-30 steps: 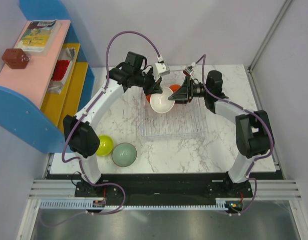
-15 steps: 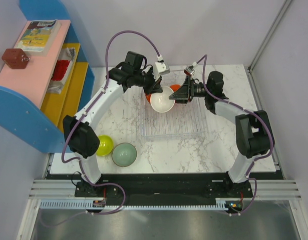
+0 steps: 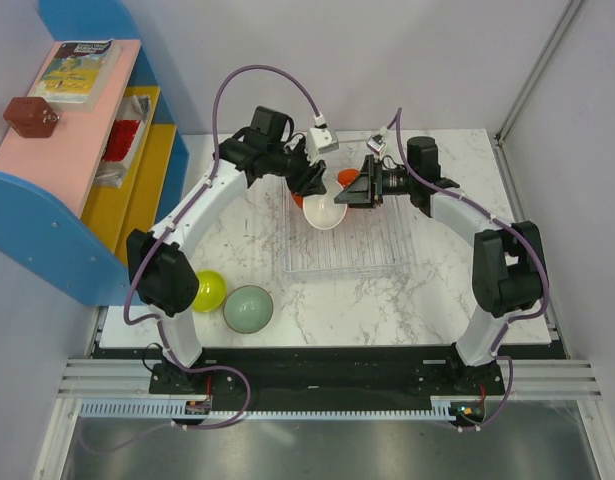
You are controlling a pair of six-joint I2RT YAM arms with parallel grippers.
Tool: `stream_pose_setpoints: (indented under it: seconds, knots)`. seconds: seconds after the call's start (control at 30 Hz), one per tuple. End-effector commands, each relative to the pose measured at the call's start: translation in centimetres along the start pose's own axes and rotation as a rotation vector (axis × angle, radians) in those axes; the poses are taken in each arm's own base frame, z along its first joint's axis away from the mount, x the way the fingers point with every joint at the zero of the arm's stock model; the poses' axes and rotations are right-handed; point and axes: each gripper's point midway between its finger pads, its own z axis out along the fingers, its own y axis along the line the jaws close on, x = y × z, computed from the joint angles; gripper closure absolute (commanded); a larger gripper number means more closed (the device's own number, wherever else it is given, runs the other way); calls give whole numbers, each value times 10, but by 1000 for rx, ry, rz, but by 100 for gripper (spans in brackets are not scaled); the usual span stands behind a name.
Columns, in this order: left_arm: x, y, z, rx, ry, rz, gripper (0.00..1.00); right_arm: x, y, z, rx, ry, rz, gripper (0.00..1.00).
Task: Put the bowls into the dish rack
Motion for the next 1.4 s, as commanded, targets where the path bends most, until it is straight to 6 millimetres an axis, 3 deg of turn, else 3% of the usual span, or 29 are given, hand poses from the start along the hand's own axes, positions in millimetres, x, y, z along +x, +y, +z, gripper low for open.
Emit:
stream_pose_setpoints:
  seconds: [0.0, 0.03, 0.07, 0.1, 0.23, 0.33, 0.47, 0.57, 0.6, 0.67, 0.77, 0.9, 1.13, 1.37]
  knots:
    - [-24, -8, -16, -2, -76, 12, 34, -11, 0, -5, 63, -40, -72, 100]
    - [-25, -6, -19, -9, -79, 8, 24, -14, -2, -7, 77, -51, -79, 100]
    - [-25, -4, -21, -18, -82, 4, 5, -11, -7, -8, 97, -43, -75, 100]
    - [-25, 0, -27, -30, -87, -16, 0, -11, -9, -9, 114, -43, -83, 100]
    - [-26, 11, -62, -68, -138, -69, 0, -17, -18, -17, 232, -48, -144, 100]
    - [-10, 18, -92, -142, -142, -130, 0, -22, -26, -29, 362, -44, -231, 100]
    - [35, 8, -129, -224, -116, -175, 0, -22, -48, -53, 589, -14, -292, 100]
    - [73, 3, -139, -280, -64, -223, 0, -24, -52, -64, 692, 26, -349, 100]
    - [74, -2, -147, -302, -68, -212, 0, -32, -58, -74, 769, 27, -391, 100]
    - [98, -10, -147, -320, -28, -249, 0, -32, -60, -80, 819, 60, -433, 100]
    - [109, -24, -150, -326, -24, -257, 0, -36, -59, -88, 890, 88, -496, 100]
    - [113, -36, -156, -320, -41, -250, 0, -29, -64, -88, 998, 165, -569, 100]
    - [115, -35, -172, -337, -103, -287, 0, -24, -74, -89, 1147, 252, -666, 100]
    - [114, -36, -172, -318, -130, -298, 0, -24, -82, -88, 1270, 304, -741, 100]
